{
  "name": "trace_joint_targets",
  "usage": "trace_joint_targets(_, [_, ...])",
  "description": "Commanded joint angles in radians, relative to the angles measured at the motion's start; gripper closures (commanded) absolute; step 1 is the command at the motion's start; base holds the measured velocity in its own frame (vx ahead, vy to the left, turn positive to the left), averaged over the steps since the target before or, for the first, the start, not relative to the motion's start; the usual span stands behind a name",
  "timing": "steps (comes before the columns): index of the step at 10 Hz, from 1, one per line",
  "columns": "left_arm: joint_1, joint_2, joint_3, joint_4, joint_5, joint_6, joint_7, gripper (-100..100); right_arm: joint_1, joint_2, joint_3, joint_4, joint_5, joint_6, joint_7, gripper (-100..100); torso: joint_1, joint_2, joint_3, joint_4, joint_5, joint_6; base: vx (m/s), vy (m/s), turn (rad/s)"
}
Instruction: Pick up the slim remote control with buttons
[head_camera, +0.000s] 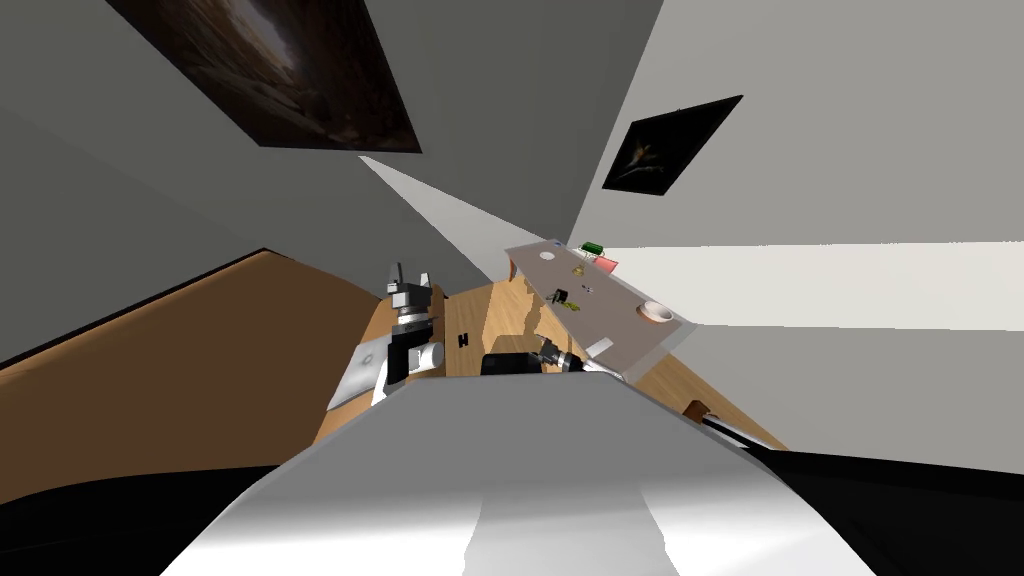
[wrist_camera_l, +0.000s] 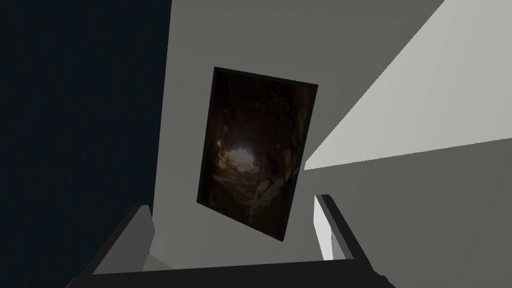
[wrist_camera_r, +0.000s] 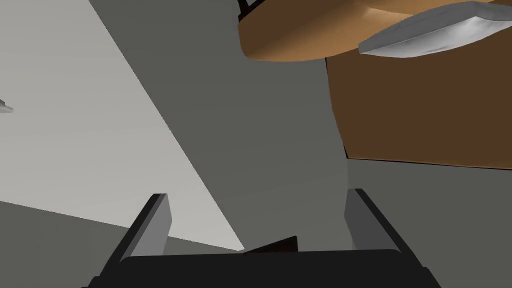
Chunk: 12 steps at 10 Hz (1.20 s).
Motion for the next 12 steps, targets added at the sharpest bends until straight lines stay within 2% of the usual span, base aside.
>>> trace_joint_targets(1, [0.0, 0.0, 0.0, 0.0, 0.0, 0.0, 0.0, 0, -0.013, -0.041, 0.05, 0.05, 0.021, 0.008, 0.05, -100, 0.0, 0.0, 0.0, 0.0, 0.0, 0.0, 0.051, -0.024, 0.056])
trace_joint_targets(2, [0.0, 0.0, 0.0, 0.0, 0.0, 0.0, 0.0, 0, -0.013, -0.041, 0.052, 0.07, 0.021, 0.008, 0.052, -100, -0.001, -0.001, 0.0, 0.0, 0.0, 0.0, 0.04, -0.027, 0.033])
trace_joint_targets(3, [0.0, 0.0, 0.0, 0.0, 0.0, 0.0, 0.0, 0, -0.029, -0.069, 0.093, 0.111, 0.04, 0.02, 0.089, -100, -0.001, 0.0, 0.0, 0.0, 0.0, 0.0, 0.049, -0.024, 0.046])
trace_joint_targets(4, [0.0, 0.0, 0.0, 0.0, 0.0, 0.0, 0.0, 0, -0.029, -0.069, 0.097, 0.126, 0.04, 0.02, 0.089, -100, -0.001, 0.0, 0.0, 0.0, 0.0, 0.0, 0.044, -0.013, 0.032])
trace_joint_targets(5, [0.0, 0.0, 0.0, 0.0, 0.0, 0.0, 0.0, 0, -0.046, -0.097, 0.14, 0.165, 0.06, 0.032, 0.125, -100, 0.0, 0.0, 0.0, 0.0, 0.0, 0.0, 0.055, -0.012, 0.058])
trace_joint_targets(7, [0.0, 0.0, 0.0, 0.0, 0.0, 0.0, 0.0, 0, -0.046, -0.097, 0.141, 0.181, 0.06, 0.032, 0.125, -100, 0.0, 0.0, 0.0, 0.0, 0.0, 0.0, 0.034, -0.012, 0.005])
trace_joint_targets(8, [0.0, 0.0, 0.0, 0.0, 0.0, 0.0, 0.0, 0, -0.062, -0.122, 0.184, 0.215, 0.079, 0.044, 0.159, -100, 0.0, 0.001, 0.001, 0.0, 0.0, 0.0, 0.037, -0.019, 0.042])
trace_joint_targets(9, [0.0, 0.0, 0.0, 0.0, 0.0, 0.0, 0.0, 0, -0.062, -0.122, 0.184, 0.234, 0.079, 0.044, 0.159, -100, -0.001, 0.0, 0.0, 0.0, 0.0, 0.0, 0.043, -0.018, 0.024])
trace_joint_targets(10, [0.0, 0.0, 0.0, 0.0, 0.0, 0.0, 0.0, 0, -0.078, -0.145, 0.225, 0.283, 0.099, 0.057, 0.19, -100, 0.0, 0.0, 0.0, 0.0, 0.0, 0.0, 0.06, -0.018, 0.026])
trace_joint_targets(12, [0.0, 0.0, 0.0, 0.0, 0.0, 0.0, 0.0, 0, -0.078, -0.145, 0.225, 0.285, 0.099, 0.057, 0.19, -100, 0.0, -0.001, 0.0, 0.0, 0.0, 0.0, 0.043, -0.014, 0.008])
